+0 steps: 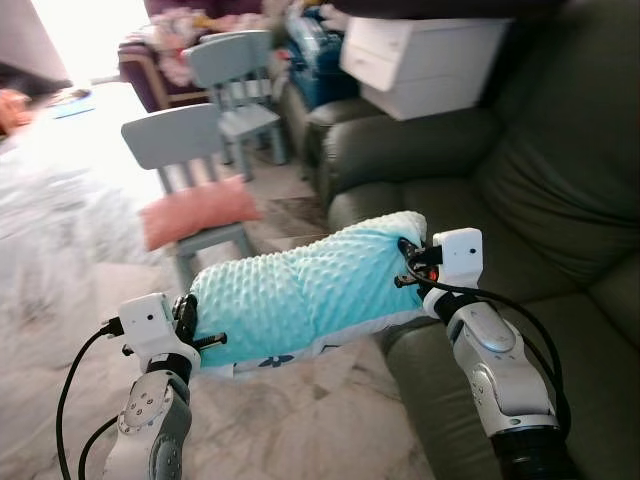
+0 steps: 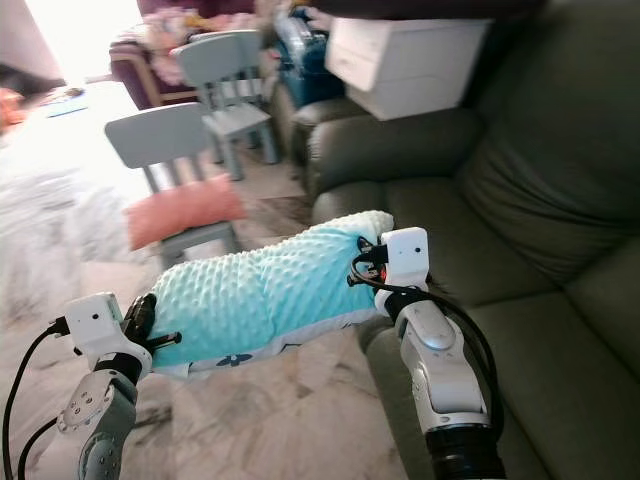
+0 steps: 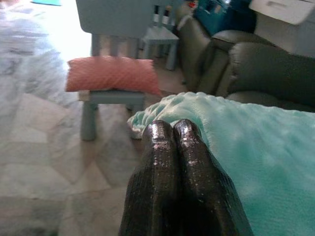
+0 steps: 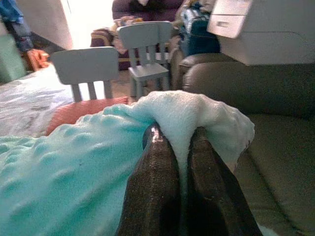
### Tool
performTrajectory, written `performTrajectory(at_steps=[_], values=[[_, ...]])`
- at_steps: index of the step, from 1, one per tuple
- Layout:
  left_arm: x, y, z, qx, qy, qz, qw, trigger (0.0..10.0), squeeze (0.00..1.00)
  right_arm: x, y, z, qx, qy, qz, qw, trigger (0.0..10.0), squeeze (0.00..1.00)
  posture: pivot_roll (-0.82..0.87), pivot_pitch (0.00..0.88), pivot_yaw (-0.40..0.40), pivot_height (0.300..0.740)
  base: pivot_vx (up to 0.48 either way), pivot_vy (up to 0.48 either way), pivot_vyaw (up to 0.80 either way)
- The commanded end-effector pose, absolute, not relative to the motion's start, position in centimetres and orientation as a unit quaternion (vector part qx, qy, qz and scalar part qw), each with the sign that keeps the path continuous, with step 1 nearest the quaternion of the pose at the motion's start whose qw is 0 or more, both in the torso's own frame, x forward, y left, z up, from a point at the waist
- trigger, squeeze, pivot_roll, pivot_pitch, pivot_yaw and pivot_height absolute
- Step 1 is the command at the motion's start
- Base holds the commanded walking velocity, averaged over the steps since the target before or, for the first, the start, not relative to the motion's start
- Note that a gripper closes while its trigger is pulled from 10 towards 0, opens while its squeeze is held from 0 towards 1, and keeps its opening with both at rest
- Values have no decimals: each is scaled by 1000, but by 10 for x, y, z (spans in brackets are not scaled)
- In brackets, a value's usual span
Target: Move the pillow to the sofa
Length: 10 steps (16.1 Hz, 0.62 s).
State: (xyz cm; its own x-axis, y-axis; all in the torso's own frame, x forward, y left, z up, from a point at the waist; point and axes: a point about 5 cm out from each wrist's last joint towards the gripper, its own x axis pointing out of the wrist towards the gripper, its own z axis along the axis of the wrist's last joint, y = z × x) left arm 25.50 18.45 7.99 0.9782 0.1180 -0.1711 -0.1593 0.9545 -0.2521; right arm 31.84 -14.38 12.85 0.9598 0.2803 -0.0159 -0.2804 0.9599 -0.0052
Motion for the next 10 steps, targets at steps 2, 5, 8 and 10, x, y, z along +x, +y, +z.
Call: performTrajectory(at_steps=[2,5,8,10], values=[[255,188,80,-124,81,71,986,10000,0,321,-138,134,2,0,151,988,10000,0,-248,0,90,740,0,0,-800],[256,193,75,-117,100,76,985,10000,0,321,-139,134,2,0,148,989,10000,0,-253,0,93,740,0,0,-800],[258,195,76,-114,98,76,986,10000,0,321,-140,133,3,0,147,989,10000,0,-255,0,95,740,0,0,-800],[258,195,76,-116,101,77,985,10000,0,321,-139,134,4,0,147,989,10000,0,-255,0,96,740,0,0,-800]])
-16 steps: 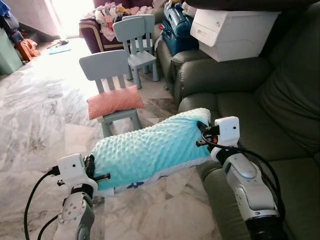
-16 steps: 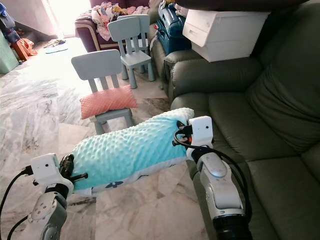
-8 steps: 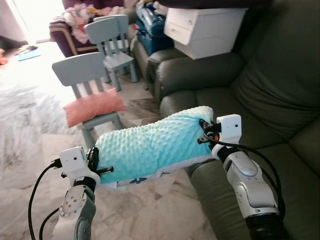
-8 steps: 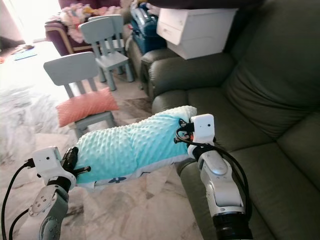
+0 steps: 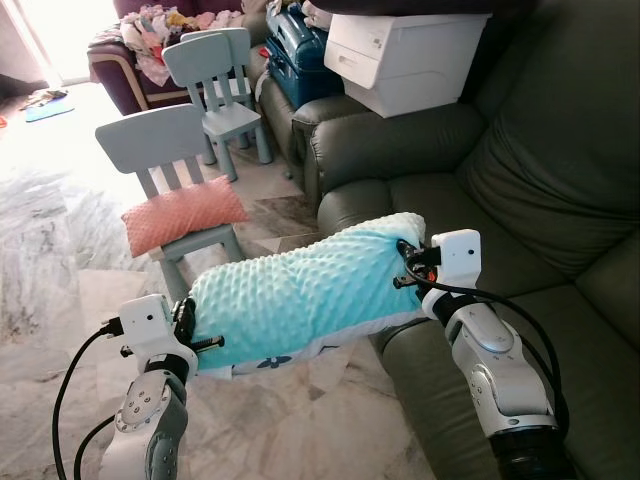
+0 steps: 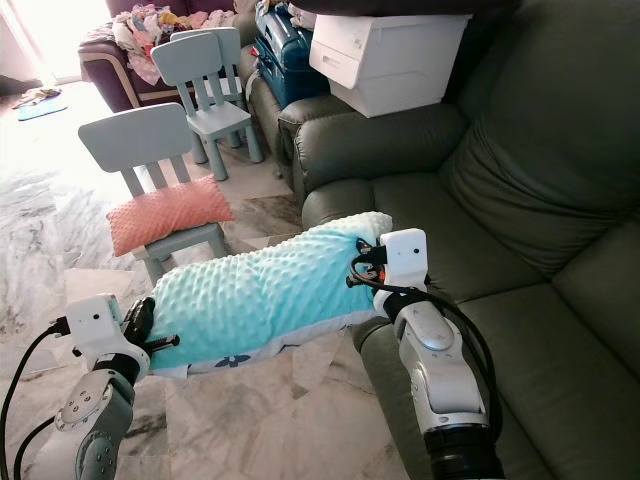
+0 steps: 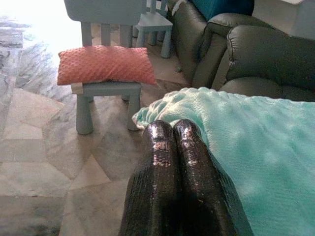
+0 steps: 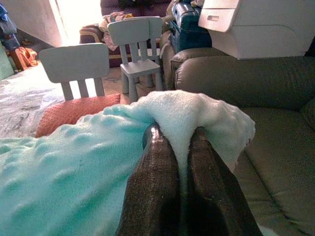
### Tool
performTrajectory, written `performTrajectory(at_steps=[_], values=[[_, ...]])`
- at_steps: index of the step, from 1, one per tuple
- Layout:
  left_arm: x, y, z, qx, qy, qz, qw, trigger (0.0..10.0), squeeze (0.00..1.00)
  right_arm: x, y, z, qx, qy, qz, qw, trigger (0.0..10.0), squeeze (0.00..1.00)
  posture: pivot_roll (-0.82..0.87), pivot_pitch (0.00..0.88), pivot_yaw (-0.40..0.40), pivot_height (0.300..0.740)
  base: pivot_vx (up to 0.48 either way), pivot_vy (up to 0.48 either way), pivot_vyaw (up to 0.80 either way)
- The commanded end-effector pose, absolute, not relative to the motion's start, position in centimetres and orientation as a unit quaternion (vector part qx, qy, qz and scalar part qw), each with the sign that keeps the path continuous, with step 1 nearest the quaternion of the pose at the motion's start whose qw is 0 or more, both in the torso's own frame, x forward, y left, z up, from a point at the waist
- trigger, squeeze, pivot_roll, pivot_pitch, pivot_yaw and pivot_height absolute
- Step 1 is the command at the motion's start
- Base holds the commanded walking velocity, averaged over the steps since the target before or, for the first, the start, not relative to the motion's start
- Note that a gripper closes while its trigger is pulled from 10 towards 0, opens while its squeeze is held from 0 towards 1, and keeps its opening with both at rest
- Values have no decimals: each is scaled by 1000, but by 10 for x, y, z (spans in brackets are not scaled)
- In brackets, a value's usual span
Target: Move the pillow to the sofa
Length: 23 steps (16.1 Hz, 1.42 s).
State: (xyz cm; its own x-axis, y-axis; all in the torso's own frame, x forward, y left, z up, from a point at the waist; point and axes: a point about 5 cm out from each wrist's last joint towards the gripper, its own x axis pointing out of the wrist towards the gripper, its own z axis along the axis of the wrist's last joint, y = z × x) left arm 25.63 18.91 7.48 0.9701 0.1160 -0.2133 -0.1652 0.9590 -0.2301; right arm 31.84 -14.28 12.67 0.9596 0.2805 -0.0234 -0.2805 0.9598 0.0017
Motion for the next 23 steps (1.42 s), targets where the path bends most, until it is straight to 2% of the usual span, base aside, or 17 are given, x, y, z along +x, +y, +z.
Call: performTrajectory(at_steps=[1,8,11,14,23], values=[[258,195,75,-118,103,80,984,10000,0,321,-139,134,4,1,147,989,10000,0,-255,0,95,740,0,0,-800],[262,199,77,-106,102,79,986,10000,0,321,-140,132,11,5,143,990,10000,0,-255,0,98,740,0,0,-800],[263,200,77,-108,102,80,986,10000,0,319,-139,133,5,0,148,989,10000,0,-256,0,99,740,0,0,0],[264,202,77,-117,102,78,985,10000,0,320,-140,130,11,11,143,990,10000,0,-257,0,100,740,0,0,-800],[271,210,83,-115,93,87,985,10000,0,320,-141,130,13,14,138,990,10000,0,-258,7,104,740,0,0,-89]])
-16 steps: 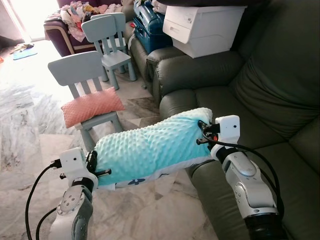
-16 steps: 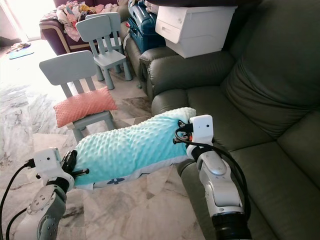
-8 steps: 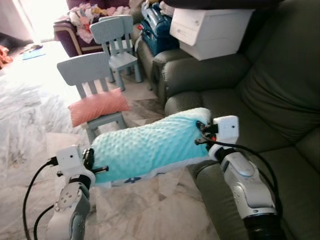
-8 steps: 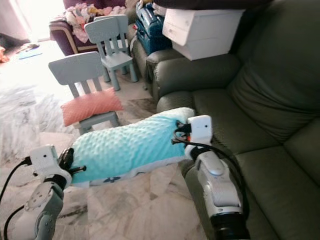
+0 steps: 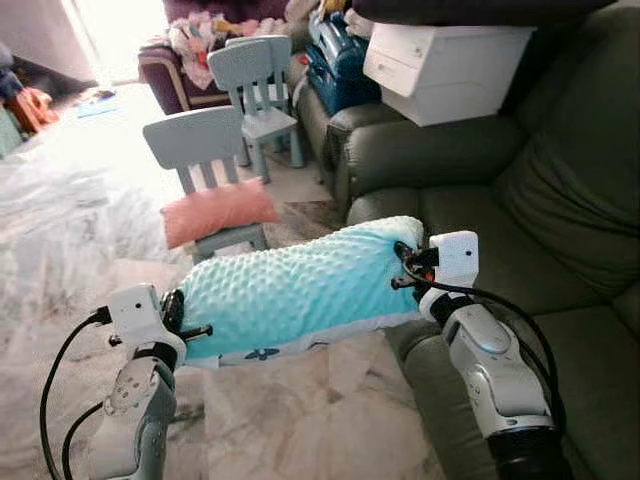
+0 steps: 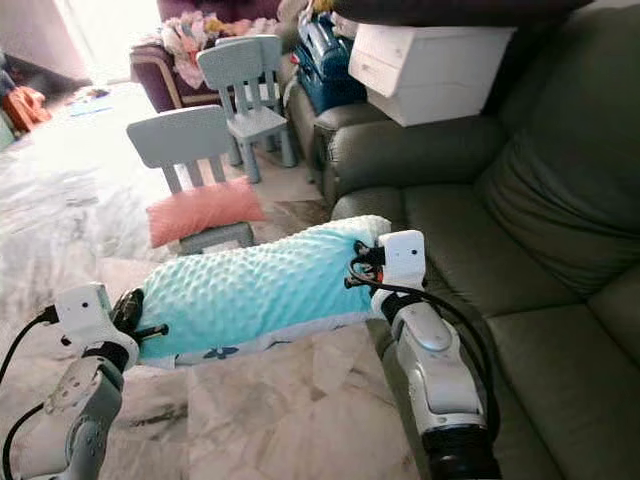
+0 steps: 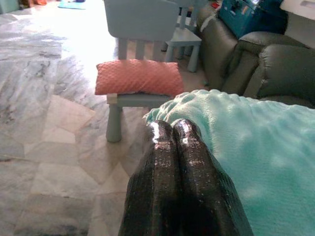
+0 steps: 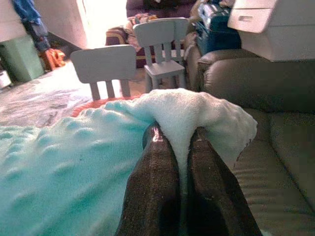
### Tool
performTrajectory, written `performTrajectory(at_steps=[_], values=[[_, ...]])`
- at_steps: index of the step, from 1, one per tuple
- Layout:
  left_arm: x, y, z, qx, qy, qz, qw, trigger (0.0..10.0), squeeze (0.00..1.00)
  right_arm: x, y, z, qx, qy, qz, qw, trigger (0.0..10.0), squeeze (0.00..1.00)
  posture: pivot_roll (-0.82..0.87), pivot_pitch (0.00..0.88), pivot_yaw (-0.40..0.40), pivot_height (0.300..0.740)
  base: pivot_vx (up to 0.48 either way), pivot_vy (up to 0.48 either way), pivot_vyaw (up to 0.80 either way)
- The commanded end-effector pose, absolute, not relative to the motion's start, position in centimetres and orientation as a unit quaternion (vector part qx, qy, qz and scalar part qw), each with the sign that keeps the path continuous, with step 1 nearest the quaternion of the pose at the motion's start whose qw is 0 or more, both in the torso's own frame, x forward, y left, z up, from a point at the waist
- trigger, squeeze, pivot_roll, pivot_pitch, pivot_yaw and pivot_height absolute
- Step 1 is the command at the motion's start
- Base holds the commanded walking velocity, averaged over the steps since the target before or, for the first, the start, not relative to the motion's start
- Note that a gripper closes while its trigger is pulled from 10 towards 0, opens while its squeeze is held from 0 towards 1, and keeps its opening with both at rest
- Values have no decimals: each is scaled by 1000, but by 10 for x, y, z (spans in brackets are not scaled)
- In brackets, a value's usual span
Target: Move the pillow to the sofa
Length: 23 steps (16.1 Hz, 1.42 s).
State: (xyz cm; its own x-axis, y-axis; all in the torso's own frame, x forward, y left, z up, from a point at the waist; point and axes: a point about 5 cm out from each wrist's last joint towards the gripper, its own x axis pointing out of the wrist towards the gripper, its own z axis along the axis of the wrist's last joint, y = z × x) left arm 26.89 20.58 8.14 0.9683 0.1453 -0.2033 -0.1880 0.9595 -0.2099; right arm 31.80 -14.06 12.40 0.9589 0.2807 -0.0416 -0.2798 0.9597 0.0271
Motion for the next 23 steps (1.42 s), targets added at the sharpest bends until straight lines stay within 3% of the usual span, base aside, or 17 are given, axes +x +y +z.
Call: performTrajectory(at_steps=[1,6,23], values=[[270,210,83,-111,93,86,986,10000,0,320,-141,130,13,13,138,990,10000,0,-258,7,104,740,0,0,0],[270,209,82,-112,94,84,986,10000,0,319,-139,132,12,4,144,989,10000,0,-257,7,104,740,0,0,-95],[273,214,82,-108,98,87,986,10000,0,320,-142,130,22,18,136,990,10000,0,-264,8,108,740,0,0,-800]])
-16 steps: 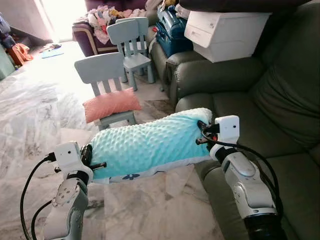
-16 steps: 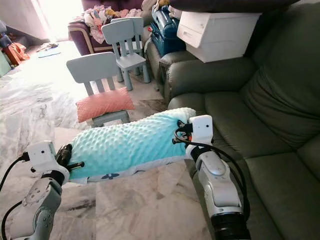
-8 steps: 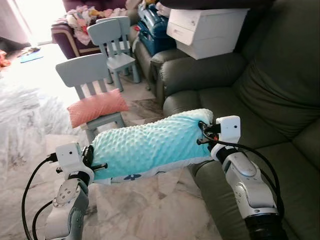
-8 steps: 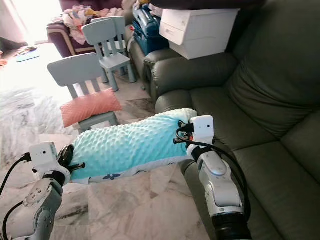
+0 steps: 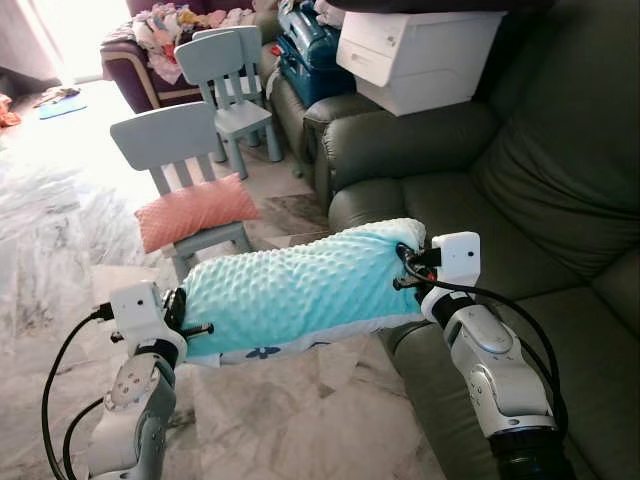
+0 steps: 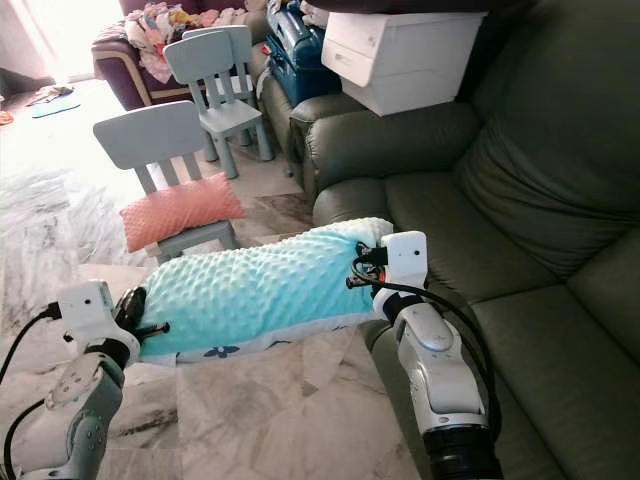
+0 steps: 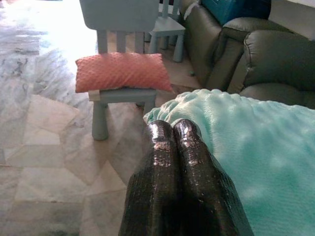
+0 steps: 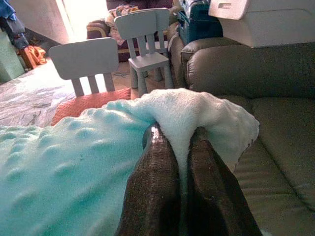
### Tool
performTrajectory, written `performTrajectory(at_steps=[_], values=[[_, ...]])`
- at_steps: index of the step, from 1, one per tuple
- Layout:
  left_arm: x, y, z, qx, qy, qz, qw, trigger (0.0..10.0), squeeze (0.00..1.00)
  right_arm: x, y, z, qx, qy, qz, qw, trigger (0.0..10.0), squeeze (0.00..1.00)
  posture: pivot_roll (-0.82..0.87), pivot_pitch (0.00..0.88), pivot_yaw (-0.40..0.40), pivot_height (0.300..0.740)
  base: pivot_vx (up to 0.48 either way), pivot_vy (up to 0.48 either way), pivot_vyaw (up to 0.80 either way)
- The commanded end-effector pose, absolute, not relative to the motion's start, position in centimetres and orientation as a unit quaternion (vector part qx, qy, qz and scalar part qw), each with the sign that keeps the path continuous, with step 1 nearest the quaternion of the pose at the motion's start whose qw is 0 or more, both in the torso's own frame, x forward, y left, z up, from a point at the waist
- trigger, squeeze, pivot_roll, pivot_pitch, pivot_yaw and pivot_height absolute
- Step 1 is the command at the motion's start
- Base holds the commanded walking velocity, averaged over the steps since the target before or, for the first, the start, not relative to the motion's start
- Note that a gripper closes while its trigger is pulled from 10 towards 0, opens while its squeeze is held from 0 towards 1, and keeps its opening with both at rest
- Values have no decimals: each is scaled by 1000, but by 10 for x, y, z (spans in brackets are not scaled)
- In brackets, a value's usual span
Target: Move the pillow to the sofa
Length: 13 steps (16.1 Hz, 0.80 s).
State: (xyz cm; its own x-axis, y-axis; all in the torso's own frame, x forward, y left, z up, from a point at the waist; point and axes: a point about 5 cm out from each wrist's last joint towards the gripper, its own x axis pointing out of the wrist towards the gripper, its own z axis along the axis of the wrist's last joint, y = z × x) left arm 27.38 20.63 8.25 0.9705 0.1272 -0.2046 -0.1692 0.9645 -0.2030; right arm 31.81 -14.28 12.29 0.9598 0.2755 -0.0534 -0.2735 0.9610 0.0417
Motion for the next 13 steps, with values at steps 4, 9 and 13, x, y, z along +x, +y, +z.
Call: performTrajectory(at_steps=[4,9,13], values=[[274,214,82,-105,103,86,985,10000,0,319,-142,132,22,6,141,990,10000,0,-264,11,109,740,0,0,-600],[274,211,81,-101,109,76,986,10000,0,318,-142,131,19,6,139,990,10000,0,-262,12,110,740,0,0,0],[275,210,81,-103,112,76,985,10000,0,318,-142,131,18,7,137,990,10000,0,-262,12,111,740,0,0,0]])
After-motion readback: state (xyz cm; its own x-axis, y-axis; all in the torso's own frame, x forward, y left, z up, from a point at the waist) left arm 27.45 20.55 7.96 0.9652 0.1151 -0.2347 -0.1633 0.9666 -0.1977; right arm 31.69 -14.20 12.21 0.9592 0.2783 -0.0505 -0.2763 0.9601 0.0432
